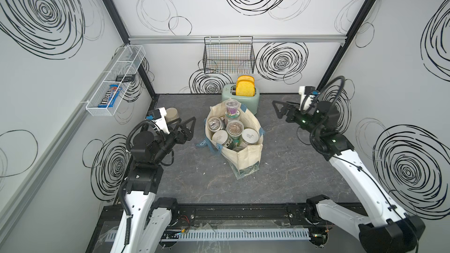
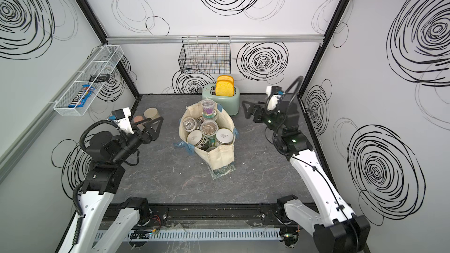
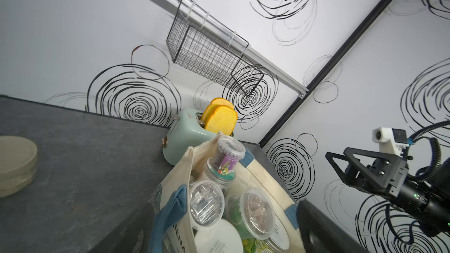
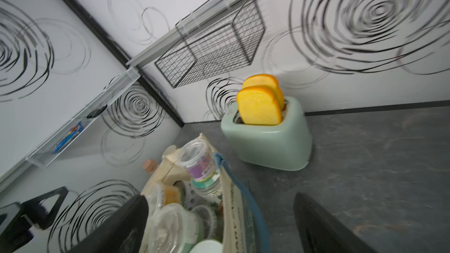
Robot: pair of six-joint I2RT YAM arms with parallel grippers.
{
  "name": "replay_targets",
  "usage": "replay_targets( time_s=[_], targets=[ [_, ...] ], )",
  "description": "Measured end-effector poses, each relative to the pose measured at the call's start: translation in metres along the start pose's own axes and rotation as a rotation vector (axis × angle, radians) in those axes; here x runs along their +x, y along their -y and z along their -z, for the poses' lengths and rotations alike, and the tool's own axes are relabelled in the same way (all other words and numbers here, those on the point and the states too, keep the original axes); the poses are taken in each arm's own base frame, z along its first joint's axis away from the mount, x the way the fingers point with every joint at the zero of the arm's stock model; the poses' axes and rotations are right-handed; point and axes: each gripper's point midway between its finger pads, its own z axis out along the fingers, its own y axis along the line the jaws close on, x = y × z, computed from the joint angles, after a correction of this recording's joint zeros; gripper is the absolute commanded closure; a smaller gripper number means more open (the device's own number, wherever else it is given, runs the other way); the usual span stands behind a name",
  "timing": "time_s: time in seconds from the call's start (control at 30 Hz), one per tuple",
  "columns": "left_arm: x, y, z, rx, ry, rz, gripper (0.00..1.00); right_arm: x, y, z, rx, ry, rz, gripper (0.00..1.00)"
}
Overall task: Take out the seed jars from the canvas bag
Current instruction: Adjust the seed jar in the canvas bag.
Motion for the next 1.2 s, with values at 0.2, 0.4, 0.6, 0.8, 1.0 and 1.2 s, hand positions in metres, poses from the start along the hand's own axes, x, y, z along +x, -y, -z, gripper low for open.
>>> replay_targets(
  time_s=[0.2, 0.4, 0.6, 0.8, 1.0, 1.2],
  targets=[
    [0.047, -0.018, -0.007, 0.025, -0.177, 0.225, 0.04, 0.053, -0.065, -0.045, -0.052, -0.201, 0.111, 0.03],
    [0.082, -0.011, 0.000, 0.037, -0.300, 0.279, 0.04, 0.093, -0.092, -0.070, -0.025, -0.328, 0.204, 0.03],
    [0.123, 0.006, -0.010, 0.030, -0.484, 0.204, 0.04, 0.128, -0.092, -0.090, 0.097, -0.422, 0.298, 0.03],
    [0.150, -0.002, -0.016, -0.065, -0.573, 0.123, 0.00, 0.148, -0.078, -0.092, 0.228, -0.468, 0.380, 0.03],
    [0.163, -0.008, -0.026, -0.084, -0.622, 0.144, 0.07, 0.158, -0.064, -0.098, 0.286, -0.489, 0.404, 0.02],
    [0.152, 0.004, -0.027, -0.046, -0.593, 0.162, 0.09, 0.175, -0.061, -0.105, 0.290, -0.527, 0.416, 0.00]
  ],
)
